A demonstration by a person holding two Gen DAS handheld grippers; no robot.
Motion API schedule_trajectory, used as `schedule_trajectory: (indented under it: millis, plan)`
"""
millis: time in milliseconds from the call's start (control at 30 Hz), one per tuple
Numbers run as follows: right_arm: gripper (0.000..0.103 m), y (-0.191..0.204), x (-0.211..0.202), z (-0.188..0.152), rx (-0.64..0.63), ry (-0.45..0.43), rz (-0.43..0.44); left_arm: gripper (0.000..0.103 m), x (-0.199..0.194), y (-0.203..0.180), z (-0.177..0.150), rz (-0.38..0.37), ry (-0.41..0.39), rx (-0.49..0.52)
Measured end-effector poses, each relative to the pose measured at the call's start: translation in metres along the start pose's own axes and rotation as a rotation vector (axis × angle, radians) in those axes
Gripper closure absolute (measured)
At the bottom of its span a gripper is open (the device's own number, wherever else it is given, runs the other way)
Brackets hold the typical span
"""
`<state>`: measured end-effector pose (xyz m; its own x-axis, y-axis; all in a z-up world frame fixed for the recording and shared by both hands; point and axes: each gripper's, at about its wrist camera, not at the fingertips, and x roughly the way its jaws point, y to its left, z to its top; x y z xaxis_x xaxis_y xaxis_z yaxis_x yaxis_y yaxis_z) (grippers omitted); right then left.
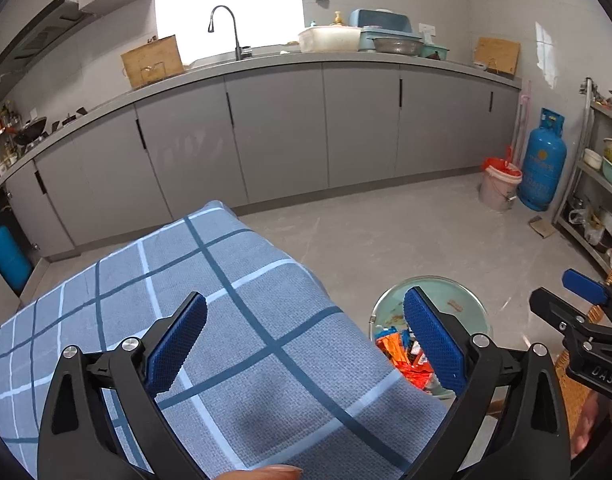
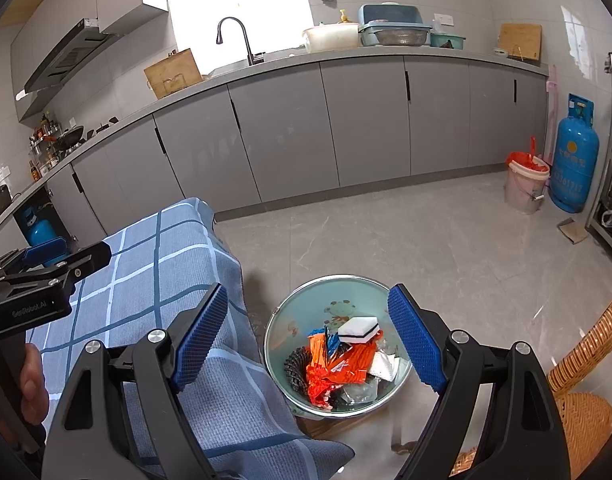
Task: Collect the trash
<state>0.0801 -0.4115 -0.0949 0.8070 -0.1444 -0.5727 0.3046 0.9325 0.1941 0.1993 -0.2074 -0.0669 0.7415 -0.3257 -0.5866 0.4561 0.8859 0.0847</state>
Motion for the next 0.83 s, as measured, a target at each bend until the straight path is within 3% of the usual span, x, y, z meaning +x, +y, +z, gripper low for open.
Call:
schedule_trajectory:
  millis: [500, 833]
  plan:
    - [0.021, -0.0007, -0.0002, 0.0003, 0.004, 0.000, 0.000, 0.006, -0.0001, -0.0051, -0.0019, 0.024, -0.008, 0.029]
    - [0.020, -0.0039, -0.0017, -0.0043, 0.003, -0.001, -0.017, 0.006, -0.0005, 0.0001, -0.0014, -0.018, 0.002, 0.012]
